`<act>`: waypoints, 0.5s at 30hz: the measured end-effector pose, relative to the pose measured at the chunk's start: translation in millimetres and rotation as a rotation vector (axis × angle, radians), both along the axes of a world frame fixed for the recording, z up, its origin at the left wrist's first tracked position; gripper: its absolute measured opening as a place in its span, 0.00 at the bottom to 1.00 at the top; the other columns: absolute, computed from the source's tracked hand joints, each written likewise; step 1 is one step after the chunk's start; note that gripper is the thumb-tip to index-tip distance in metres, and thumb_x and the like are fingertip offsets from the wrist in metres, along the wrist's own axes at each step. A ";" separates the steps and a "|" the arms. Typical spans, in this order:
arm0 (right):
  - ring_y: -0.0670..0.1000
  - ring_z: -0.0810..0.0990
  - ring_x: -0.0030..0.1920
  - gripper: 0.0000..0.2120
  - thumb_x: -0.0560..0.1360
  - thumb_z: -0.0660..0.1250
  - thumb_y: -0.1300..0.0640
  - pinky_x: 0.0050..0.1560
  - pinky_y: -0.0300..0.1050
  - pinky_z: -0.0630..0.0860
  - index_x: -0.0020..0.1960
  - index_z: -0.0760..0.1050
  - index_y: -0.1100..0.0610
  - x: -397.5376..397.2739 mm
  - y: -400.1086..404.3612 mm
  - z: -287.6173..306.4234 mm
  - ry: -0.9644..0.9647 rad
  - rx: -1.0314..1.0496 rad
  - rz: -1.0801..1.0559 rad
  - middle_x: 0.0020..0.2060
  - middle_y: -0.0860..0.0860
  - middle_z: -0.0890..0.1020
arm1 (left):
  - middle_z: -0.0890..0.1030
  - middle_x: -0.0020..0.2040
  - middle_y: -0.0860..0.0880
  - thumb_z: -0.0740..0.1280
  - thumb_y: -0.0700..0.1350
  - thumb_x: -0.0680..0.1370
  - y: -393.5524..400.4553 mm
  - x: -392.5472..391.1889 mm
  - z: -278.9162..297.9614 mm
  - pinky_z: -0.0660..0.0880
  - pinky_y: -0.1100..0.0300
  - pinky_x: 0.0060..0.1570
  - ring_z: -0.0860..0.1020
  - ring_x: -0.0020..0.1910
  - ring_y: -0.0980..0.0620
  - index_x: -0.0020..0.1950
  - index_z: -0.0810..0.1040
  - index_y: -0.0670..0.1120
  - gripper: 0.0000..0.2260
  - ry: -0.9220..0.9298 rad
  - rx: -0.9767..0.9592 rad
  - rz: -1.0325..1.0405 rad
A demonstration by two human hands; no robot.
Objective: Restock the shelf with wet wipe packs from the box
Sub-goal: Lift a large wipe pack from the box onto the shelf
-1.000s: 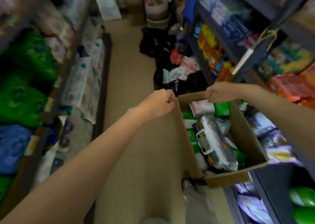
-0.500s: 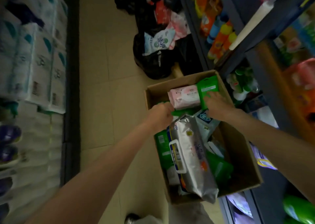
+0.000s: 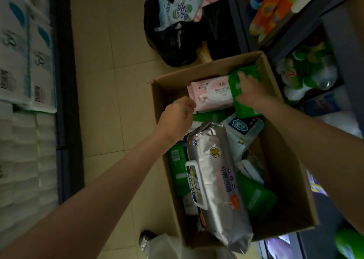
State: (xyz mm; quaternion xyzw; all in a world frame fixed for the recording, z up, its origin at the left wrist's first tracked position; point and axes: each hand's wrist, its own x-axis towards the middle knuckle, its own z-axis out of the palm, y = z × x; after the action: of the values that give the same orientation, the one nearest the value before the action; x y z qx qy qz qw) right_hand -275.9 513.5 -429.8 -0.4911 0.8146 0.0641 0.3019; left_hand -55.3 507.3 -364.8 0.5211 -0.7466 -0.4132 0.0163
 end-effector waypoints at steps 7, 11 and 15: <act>0.53 0.77 0.43 0.08 0.76 0.64 0.55 0.44 0.44 0.72 0.45 0.77 0.59 46.8 32.6 21.4 -0.381 -0.013 -0.068 0.40 0.55 0.78 | 0.80 0.58 0.44 0.56 0.34 0.78 7.6 8.2 3.9 0.72 0.58 0.56 0.77 0.57 0.46 0.60 0.74 0.41 0.13 -0.092 0.082 -0.055; 0.50 0.69 0.32 0.20 0.77 0.61 0.47 0.33 0.42 0.62 0.31 0.69 0.57 67.7 34.5 26.4 -0.524 0.081 -0.165 0.28 0.51 0.69 | 0.80 0.58 0.43 0.56 0.33 0.77 20.1 13.0 5.9 0.73 0.56 0.58 0.76 0.58 0.45 0.61 0.74 0.39 0.14 -0.119 0.138 -0.078; 0.48 0.72 0.31 0.15 0.74 0.65 0.46 0.32 0.39 0.66 0.40 0.76 0.58 82.1 21.0 29.4 -0.490 0.181 0.010 0.31 0.50 0.74 | 0.80 0.56 0.41 0.57 0.33 0.77 27.4 26.8 2.9 0.73 0.55 0.57 0.77 0.57 0.43 0.59 0.74 0.37 0.13 -0.111 0.183 -0.036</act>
State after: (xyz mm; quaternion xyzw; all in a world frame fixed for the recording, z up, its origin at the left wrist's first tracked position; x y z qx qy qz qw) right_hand -193.8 534.4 -400.3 -0.4671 0.7057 0.0174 0.5325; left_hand -28.4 534.7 -361.9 0.5289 -0.7148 -0.4505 -0.0799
